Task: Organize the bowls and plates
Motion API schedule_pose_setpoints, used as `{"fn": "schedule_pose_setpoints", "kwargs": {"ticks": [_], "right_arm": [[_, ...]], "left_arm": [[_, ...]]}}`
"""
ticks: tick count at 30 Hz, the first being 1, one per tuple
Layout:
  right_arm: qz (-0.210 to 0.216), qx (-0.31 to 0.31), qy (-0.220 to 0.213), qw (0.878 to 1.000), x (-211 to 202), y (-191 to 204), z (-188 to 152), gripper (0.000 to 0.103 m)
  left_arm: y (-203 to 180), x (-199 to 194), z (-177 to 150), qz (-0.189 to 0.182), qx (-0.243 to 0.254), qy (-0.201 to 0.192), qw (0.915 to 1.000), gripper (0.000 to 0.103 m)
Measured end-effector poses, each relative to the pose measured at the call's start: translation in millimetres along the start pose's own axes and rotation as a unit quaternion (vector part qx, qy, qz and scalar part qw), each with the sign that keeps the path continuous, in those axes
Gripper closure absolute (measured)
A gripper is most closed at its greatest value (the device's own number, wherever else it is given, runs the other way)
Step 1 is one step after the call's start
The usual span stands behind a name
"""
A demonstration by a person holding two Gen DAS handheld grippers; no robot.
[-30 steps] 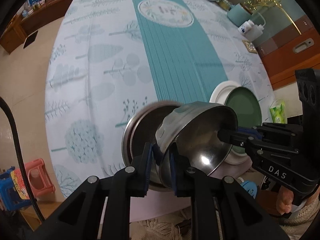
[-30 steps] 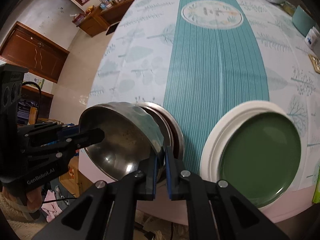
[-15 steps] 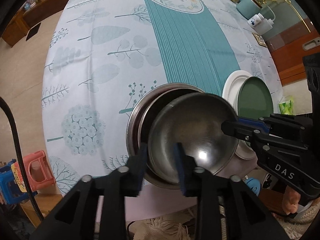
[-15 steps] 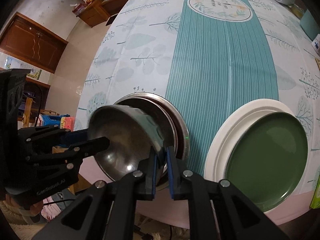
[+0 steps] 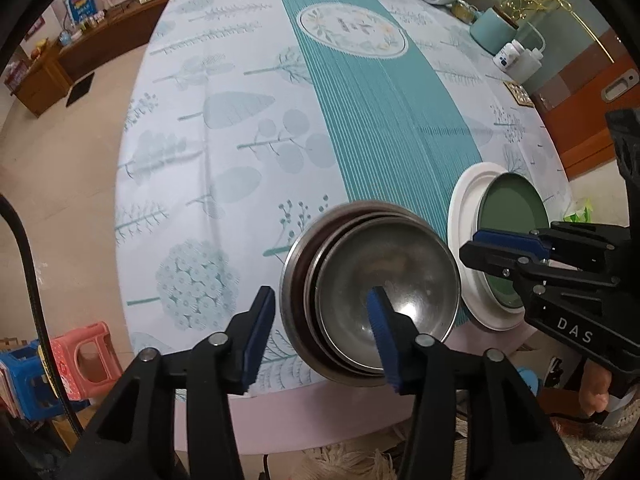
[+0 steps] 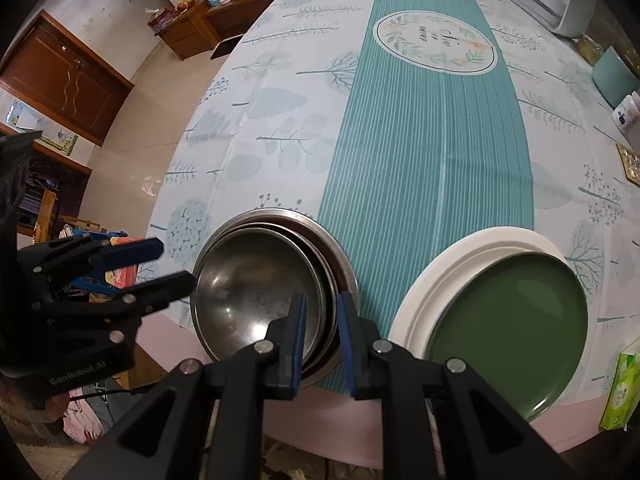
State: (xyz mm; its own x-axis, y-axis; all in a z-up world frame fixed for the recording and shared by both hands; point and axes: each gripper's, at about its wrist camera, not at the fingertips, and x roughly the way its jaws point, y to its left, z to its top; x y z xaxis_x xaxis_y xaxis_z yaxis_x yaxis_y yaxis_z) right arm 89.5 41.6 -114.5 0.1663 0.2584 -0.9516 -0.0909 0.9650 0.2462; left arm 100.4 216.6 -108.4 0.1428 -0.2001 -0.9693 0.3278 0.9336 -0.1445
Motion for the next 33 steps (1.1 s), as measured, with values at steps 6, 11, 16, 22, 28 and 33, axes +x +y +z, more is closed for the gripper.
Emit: {"fn": "schedule_pose_setpoints", "kwargs": {"ticks": [6,11,16,22,28,33], "right_arm": [[0.007,-0.001,-0.009,1.0,-7,-1,-1,0.078],[0.005,-0.013,-0.026,1.0,-17,2,-2,0.074],[0.008,-0.025,-0.042,0.999,-24,5,-4,0.071],[0.029,-0.014,-0.05,0.998,-18,0,-13,0.066],[0.032,-0.003,-0.055,0.998,-12,-7,-22,0.06],[0.037,0.007,-0.066,0.997,-12,-14,-27,0.05]], "left_arm": [[-1,-16,1,0.012,0.007,-0.025,0.9996,0.043],[-2,-28,-1,0.015,0.005,-0.048,0.9987,0.034],[-1,-33,-4,0.0,-0.003,-0.065,0.9979,0.022],[4,-23,-10,-0.049,-0.035,-0.065,0.996,0.018],[11,-10,-17,-0.025,-0.056,-0.071,0.9956,0.018],[16,-3,-22,-0.005,-0.066,-0.077,0.9948,0.018]]}}
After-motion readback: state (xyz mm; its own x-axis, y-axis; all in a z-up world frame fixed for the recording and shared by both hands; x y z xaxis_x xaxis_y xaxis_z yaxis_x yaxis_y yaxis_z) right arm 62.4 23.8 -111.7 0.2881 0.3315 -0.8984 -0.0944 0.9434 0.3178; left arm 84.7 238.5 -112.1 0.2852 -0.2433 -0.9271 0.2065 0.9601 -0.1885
